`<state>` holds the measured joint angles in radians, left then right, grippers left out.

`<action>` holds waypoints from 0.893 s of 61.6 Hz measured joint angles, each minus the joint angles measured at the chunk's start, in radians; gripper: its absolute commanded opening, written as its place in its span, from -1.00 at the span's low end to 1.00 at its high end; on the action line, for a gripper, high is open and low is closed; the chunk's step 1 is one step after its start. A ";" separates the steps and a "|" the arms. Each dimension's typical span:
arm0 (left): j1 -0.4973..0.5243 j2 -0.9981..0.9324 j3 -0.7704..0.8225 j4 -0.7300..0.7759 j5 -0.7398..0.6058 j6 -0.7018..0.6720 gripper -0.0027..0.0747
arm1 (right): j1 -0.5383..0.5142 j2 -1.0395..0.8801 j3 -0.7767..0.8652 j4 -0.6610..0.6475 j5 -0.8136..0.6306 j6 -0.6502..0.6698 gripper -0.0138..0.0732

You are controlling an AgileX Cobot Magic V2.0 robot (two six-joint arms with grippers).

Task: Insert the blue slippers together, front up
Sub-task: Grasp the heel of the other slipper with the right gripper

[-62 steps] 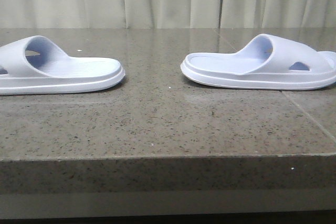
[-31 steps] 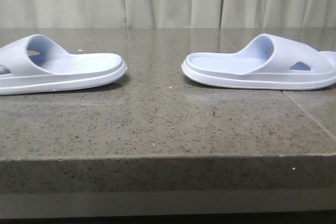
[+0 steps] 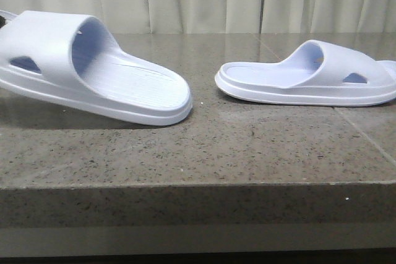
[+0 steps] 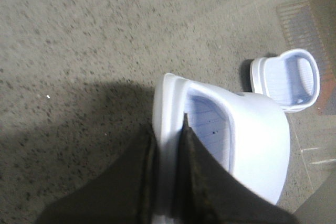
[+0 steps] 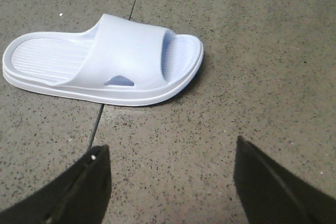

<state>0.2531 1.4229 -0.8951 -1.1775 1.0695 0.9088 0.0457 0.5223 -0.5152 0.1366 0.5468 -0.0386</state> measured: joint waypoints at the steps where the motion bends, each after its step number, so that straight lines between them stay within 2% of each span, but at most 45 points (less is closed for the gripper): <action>1: -0.006 0.000 0.004 -0.002 -0.007 0.002 -0.98 | -0.003 0.004 -0.007 0.000 0.000 0.005 0.51; 14: -0.112 0.002 0.022 -0.014 -0.120 0.006 -0.98 | -0.060 0.190 -0.125 0.002 0.057 0.060 0.51; 28: -0.158 0.002 0.022 -0.019 -0.157 0.006 -0.98 | -0.205 0.458 -0.279 0.041 0.160 0.050 0.51; 37: -0.158 0.002 0.022 -0.010 -0.164 0.008 -0.98 | -0.290 0.603 -0.353 0.254 0.196 -0.125 0.51; 45: -0.158 0.002 0.022 -0.004 -0.164 0.008 -0.98 | -0.347 0.714 -0.396 0.493 0.207 -0.313 0.51; 55: -0.158 0.002 0.022 0.000 -0.165 0.008 -0.98 | -0.390 0.830 -0.435 0.649 0.217 -0.472 0.51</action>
<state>0.0950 1.4246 -0.8731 -1.1774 0.9048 0.9165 -0.3439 1.3520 -0.9497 0.7852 0.7642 -0.5108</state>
